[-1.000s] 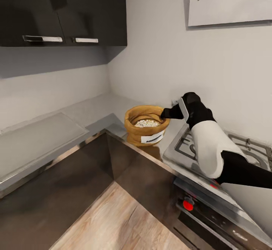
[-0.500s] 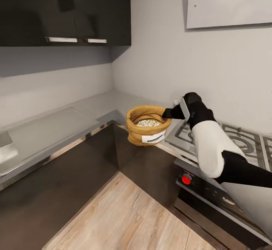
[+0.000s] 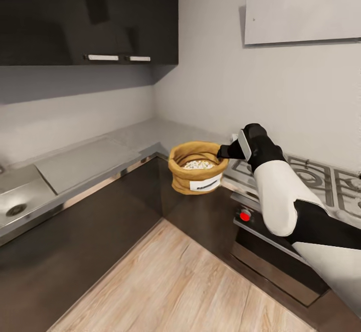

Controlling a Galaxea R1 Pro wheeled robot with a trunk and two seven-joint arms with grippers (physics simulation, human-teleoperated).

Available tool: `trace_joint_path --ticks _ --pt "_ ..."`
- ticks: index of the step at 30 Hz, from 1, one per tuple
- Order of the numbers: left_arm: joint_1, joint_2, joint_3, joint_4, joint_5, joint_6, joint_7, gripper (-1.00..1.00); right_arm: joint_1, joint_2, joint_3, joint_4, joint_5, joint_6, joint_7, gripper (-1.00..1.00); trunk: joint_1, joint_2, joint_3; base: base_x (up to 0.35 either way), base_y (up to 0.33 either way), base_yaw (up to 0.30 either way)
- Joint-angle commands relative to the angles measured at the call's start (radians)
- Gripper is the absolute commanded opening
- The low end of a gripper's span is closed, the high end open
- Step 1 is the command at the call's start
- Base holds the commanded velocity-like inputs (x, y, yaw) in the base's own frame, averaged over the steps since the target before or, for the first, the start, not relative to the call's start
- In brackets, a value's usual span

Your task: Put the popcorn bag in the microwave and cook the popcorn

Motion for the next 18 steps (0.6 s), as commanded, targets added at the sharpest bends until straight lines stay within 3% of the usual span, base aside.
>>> trace_joint_path --ticks 1,5,16,18 --pt "0.0 0.0 0.0 0.0 0.002 -0.003 -0.001 1.0 -0.001 0.002 -0.008 0.0 0.008 0.003 0.003 -1.0 -0.001 -0.001 0.001 -0.317 0.027 0.0" --pt "0.0 0.001 0.0 0.0 0.002 -0.002 -0.006 1.0 -0.001 0.002 -0.008 0.001 0.007 0.003 -0.014 -1.0 -0.001 -0.001 0.007 -0.134 0.005 0.0" --pt "0.0 0.001 -0.001 0.0 0.002 -0.001 -0.007 1.0 0.019 -0.001 -0.011 -0.001 0.008 0.003 -0.025 -1.0 -0.001 -0.001 0.024 -0.003 0.0 0.0" --pt "0.0 0.001 -0.002 0.0 0.002 -0.001 -0.008 1.0 0.02 -0.02 -0.011 -0.001 0.008 0.003 -0.024 -1.0 -0.001 -0.001 0.027 0.0 0.0 0.0"
